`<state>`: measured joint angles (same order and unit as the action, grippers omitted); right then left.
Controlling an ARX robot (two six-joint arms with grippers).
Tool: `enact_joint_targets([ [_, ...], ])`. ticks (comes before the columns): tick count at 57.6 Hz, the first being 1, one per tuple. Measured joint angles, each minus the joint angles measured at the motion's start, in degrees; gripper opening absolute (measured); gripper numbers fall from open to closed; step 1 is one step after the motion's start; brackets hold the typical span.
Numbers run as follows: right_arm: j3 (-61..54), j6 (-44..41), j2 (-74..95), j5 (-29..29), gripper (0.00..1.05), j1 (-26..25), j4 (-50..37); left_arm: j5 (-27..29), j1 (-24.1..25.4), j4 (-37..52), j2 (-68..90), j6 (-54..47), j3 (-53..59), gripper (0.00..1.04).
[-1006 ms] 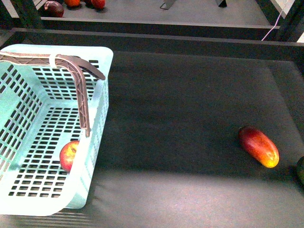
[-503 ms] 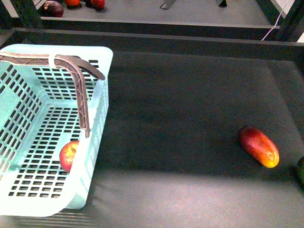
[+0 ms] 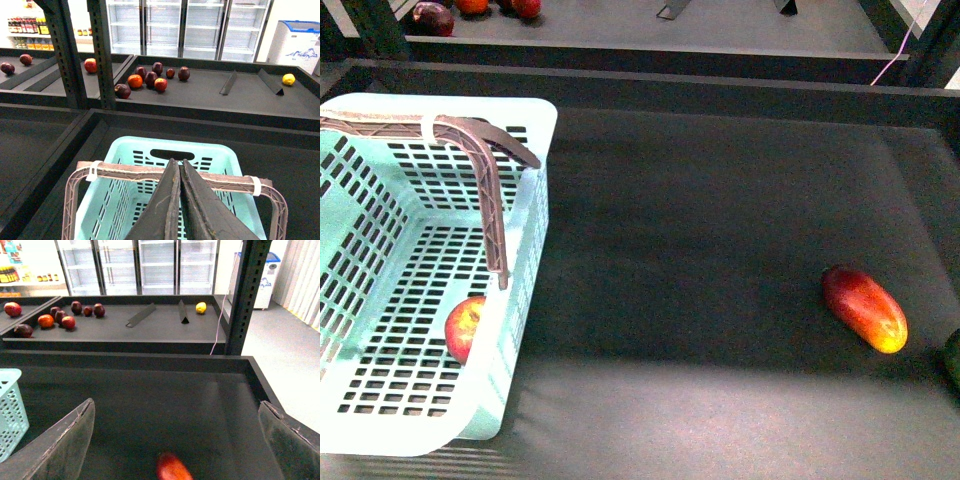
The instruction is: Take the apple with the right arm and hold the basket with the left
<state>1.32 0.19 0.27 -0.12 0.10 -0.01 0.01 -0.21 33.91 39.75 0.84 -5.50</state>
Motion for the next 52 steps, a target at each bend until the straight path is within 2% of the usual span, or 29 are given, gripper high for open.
enact_joint_targets([
  [17,0.0,0.0,0.0,0.0,0.96,0.0,0.0,0.0,0.0,-6.5,-9.4,-0.1,2.9,0.03],
  [20,0.0,0.0,0.0,0.0,0.96,0.0,0.0,0.0,0.0,-5.1,-10.3,-0.2,4.4,0.03],
  [52,0.0,0.0,0.0,0.0,0.96,0.0,0.0,0.0,0.0,-19.5,-25.4,-0.2,4.7,0.03],
])
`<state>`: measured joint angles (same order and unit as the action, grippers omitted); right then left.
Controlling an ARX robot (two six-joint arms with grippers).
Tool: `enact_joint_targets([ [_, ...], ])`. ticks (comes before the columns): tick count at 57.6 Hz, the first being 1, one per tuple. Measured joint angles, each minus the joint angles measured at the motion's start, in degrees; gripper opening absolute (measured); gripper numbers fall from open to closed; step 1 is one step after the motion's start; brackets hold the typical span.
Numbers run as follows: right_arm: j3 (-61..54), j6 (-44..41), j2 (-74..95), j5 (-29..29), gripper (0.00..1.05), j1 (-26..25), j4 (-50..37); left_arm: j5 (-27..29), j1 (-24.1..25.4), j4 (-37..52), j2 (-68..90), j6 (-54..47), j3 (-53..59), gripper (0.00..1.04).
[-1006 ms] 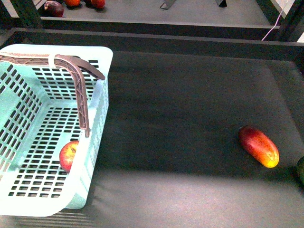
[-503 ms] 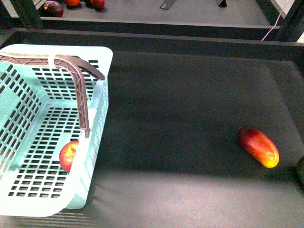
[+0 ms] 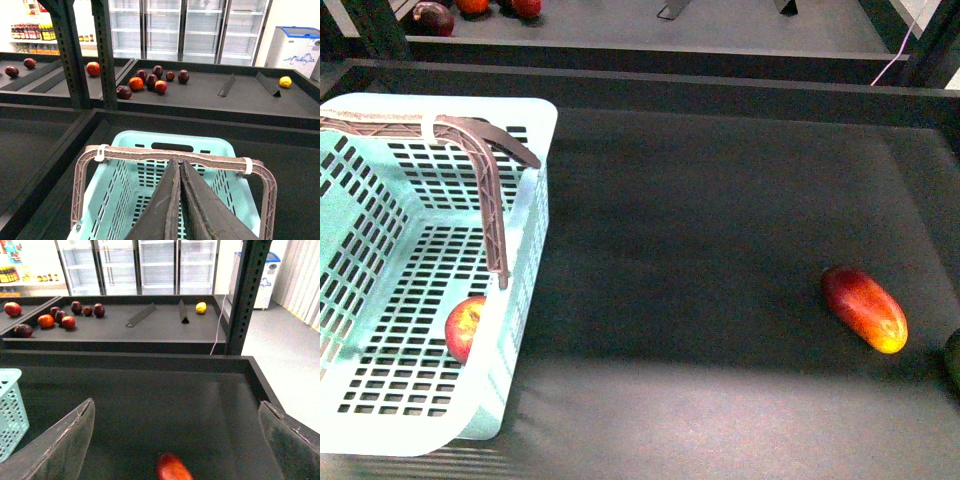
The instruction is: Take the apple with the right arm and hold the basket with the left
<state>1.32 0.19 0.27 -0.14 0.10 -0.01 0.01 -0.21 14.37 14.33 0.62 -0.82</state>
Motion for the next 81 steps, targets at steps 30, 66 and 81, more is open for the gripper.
enact_joint_targets([
  [30,0.0,0.0,0.0,0.0,0.96,0.0,0.0,0.0,0.0,-14.3,-13.9,0.0,0.0,0.03],
  [66,0.0,0.0,0.0,0.0,0.96,0.0,0.0,0.0,0.0,-14.3,-14.0,0.0,0.0,0.10],
  [81,0.0,0.0,0.0,0.0,0.96,0.0,0.0,0.0,0.0,-14.3,-14.0,0.0,0.0,0.56],
])
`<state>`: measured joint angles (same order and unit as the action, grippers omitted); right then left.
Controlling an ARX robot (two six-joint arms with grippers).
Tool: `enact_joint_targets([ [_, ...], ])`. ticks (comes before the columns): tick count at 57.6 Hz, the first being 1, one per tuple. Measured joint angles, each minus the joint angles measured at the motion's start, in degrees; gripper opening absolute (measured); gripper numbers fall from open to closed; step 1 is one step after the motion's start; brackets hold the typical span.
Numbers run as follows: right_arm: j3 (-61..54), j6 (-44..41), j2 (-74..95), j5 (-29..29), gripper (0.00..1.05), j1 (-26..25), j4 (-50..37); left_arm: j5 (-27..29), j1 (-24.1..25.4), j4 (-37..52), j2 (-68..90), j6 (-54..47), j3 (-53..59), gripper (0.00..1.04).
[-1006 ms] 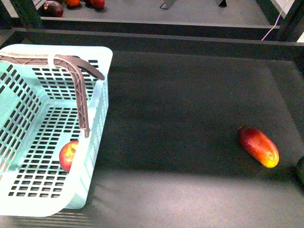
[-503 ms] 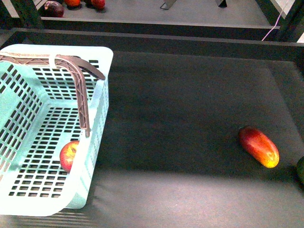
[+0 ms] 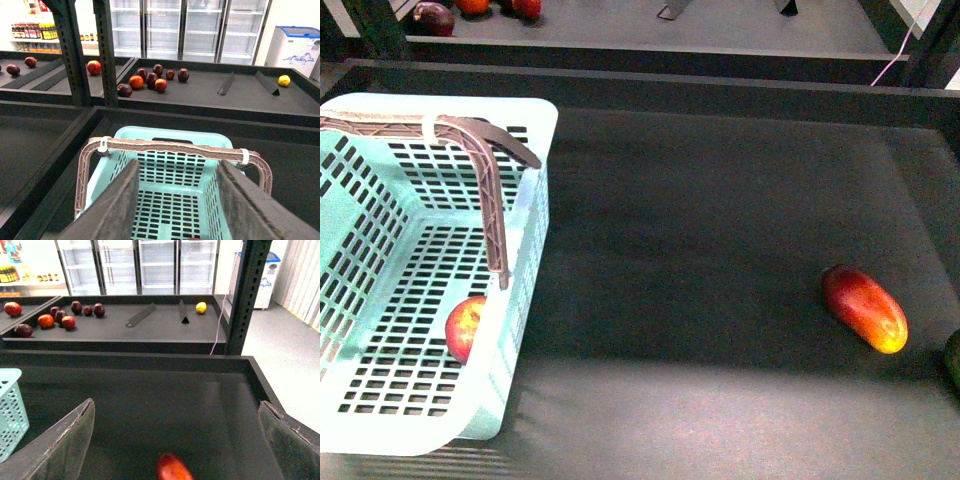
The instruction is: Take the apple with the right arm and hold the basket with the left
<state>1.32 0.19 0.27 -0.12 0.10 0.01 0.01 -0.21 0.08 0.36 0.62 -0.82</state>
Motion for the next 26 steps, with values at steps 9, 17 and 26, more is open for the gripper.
enact_joint_targets([
  [9,0.0,0.0,0.0,0.0,0.96,0.0,0.0,0.0,0.0,0.0,0.0,0.0,0.0,0.85],
  [17,0.0,0.0,0.0,0.0,0.96,0.0,0.0,0.0,0.0,0.0,0.0,-0.1,0.0,0.97],
  [26,0.0,0.0,0.0,0.0,0.96,0.0,0.0,0.0,0.0,0.0,0.0,-0.1,0.0,0.97],
])
